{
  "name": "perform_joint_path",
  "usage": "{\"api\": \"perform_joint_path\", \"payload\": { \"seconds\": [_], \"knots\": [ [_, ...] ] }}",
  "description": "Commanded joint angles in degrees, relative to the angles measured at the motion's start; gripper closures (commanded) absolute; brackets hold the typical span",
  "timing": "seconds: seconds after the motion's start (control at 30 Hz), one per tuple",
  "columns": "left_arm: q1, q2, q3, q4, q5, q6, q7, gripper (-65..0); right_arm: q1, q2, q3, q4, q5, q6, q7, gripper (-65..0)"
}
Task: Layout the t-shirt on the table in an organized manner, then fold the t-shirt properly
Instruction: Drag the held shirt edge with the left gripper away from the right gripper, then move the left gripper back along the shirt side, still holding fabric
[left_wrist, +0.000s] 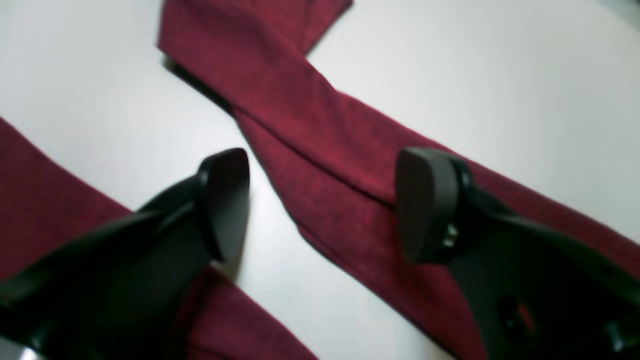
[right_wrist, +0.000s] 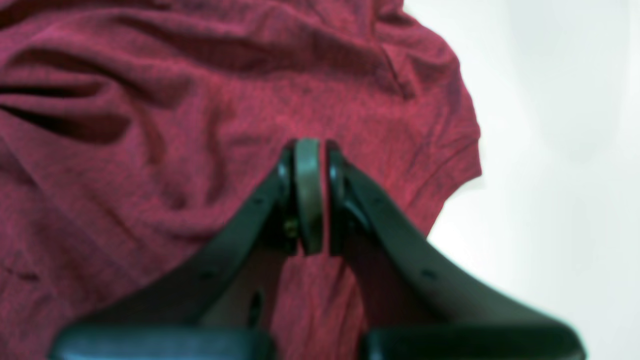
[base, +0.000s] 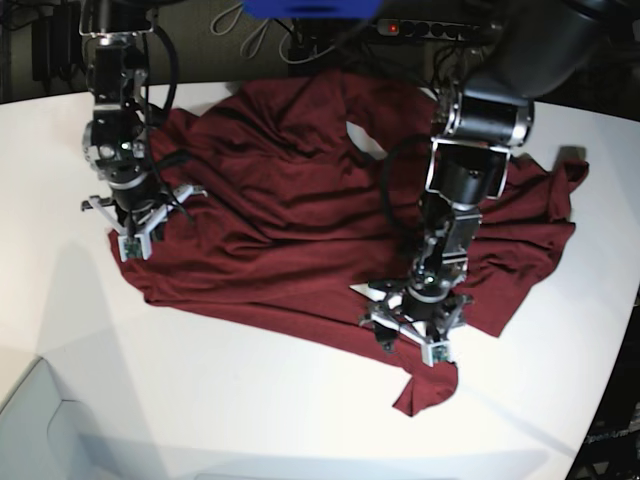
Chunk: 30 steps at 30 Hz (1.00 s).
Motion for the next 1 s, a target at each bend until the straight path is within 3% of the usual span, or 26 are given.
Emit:
{"api": "perform_joint_path", "payload": {
  "seconds": [0.0, 0.1, 0.27, 0.53, 0.7, 0.97],
  "knots": [
    [-2.1, -0.2, -0.1, 1.0, 0.0, 0.0, -1.7, -43.8, 0.7, 0.3, 0.1, 1.0, 0.1, -0.3, 1.3, -0.7],
    [-2.0, -0.2, -0.1, 1.0, -0.1, 0.0, -1.7, -39.8, 0.7, 0.3, 0.1, 1.0, 0.1, -0.3, 1.3, -0.7],
    [-1.1, -0.3, -0.2, 0.6, -0.2, 0.0, -1.8, -21.5, 0.9, 0.3, 0.1, 0.9, 0.1, -0.3, 1.3, -0.7],
    [-0.3, -0.3, -0.2, 0.5, -0.2, 0.0, -1.8, -18.7, 1.2, 0.3, 0.1, 0.8, 0.1, -0.3, 1.3, -0.7],
    [-0.1, -0.3, -0.2, 0.5, -0.2, 0.0, -1.8, 0.0, 1.2, 0.3, 0.1, 0.8, 0.1, -0.3, 1.3, -0.7],
    [0.5, -0.4, -0.2, 3.9, -3.0, 0.1, -1.7, -0.2, 1.3, 0.3, 0.1, 0.8, 0.1, -0.3, 1.3, -0.7]
  ]
}}
